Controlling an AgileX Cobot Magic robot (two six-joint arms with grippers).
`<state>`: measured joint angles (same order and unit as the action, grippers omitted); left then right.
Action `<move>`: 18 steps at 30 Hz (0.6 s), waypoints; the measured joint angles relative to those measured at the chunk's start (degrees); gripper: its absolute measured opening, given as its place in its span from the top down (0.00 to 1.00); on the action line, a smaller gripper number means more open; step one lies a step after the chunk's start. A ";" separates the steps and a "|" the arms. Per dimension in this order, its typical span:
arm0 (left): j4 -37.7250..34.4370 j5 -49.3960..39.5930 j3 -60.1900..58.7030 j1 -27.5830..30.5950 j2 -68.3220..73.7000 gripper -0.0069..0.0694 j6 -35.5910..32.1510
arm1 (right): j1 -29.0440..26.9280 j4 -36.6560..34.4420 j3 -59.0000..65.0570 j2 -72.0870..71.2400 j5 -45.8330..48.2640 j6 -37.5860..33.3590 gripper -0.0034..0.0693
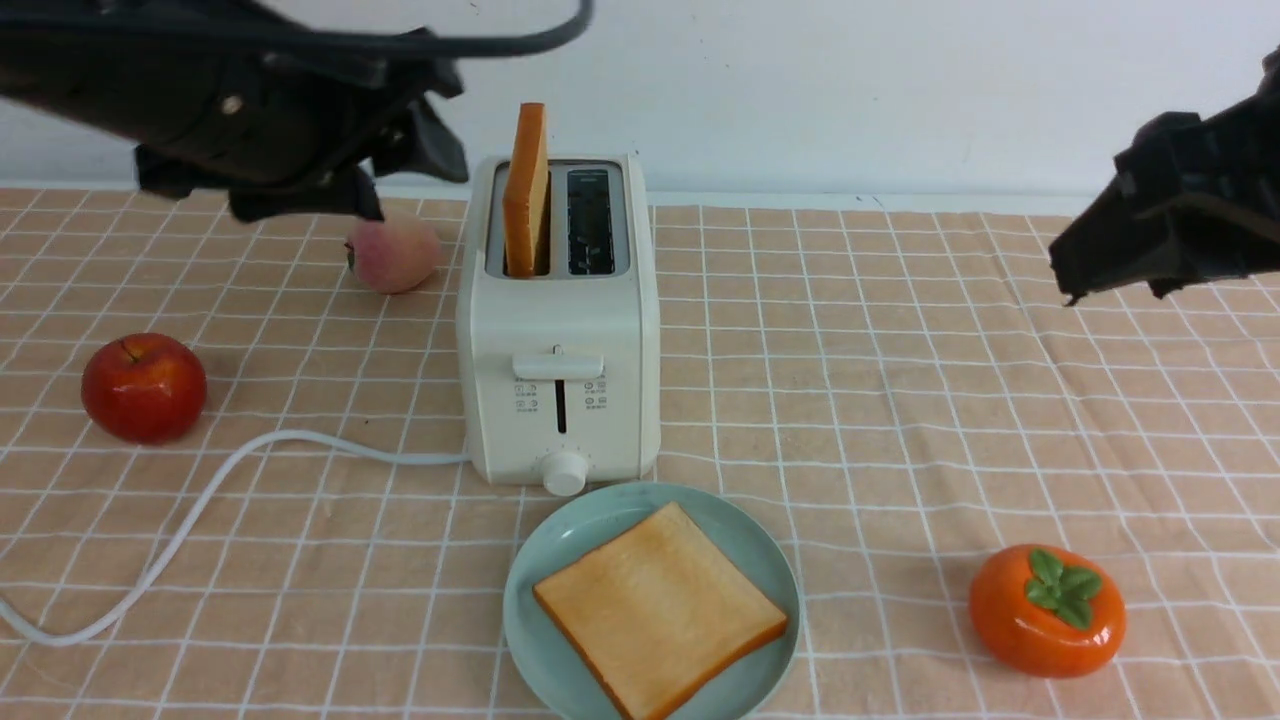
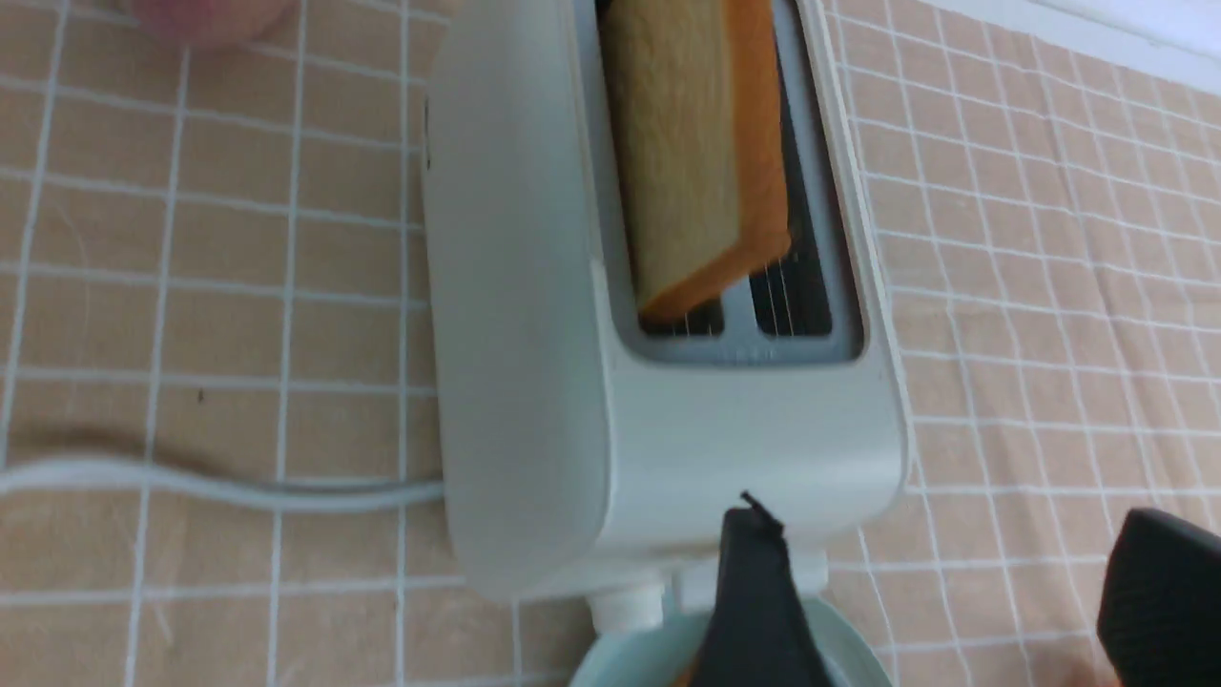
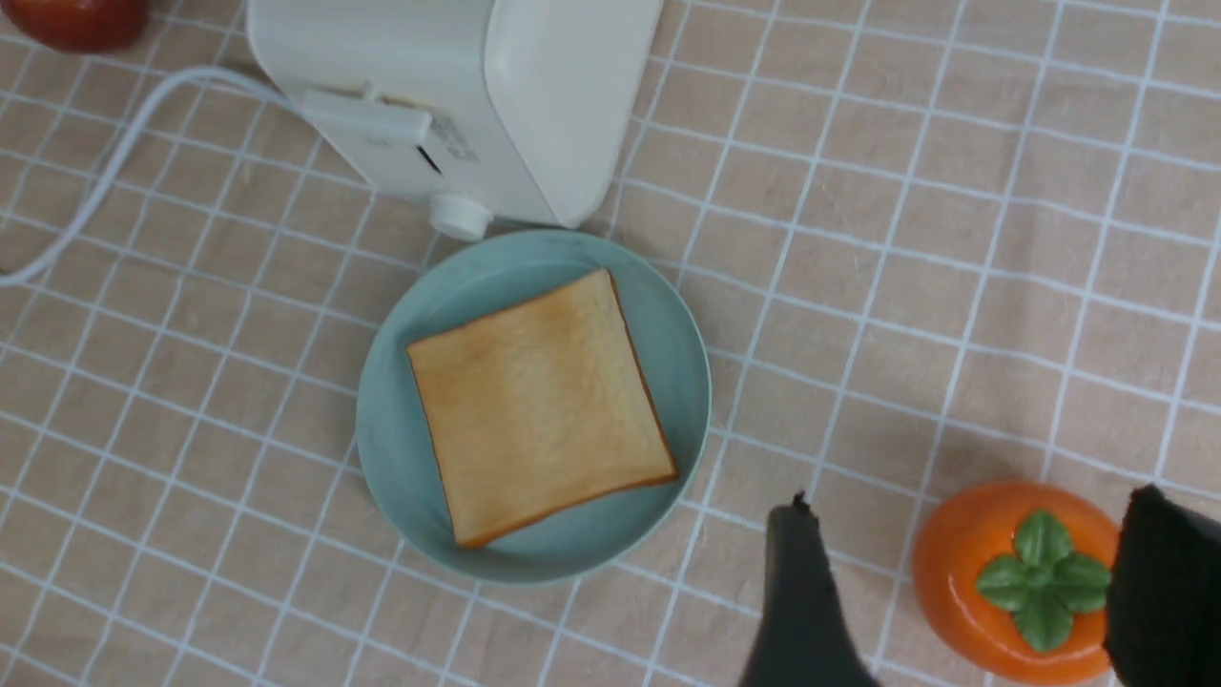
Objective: Take toasted bread from bread machine on light coffee tablecloth place on plate.
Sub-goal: 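Reach for a toast slice standing in the toaster with the left gripper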
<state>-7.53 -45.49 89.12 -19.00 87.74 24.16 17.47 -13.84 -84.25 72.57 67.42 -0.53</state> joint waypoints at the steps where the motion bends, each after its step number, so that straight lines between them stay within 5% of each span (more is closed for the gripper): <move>1: 3.43 -1.46 3.23 -0.81 2.46 0.29 2.06 | 0.00 0.00 0.00 0.00 0.60 0.00 0.37; 7: 16.65 -12.07 24.84 -3.95 20.27 0.28 10.04 | 0.00 0.00 0.00 -1.16 2.57 0.00 0.37; 18: 20.91 -13.11 35.56 -4.14 35.26 0.29 10.51 | 0.00 0.03 0.00 -2.95 2.80 0.00 0.37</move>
<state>13.38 -58.60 124.67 -23.15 123.00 34.67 17.47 -13.80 -84.25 69.62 70.22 -0.53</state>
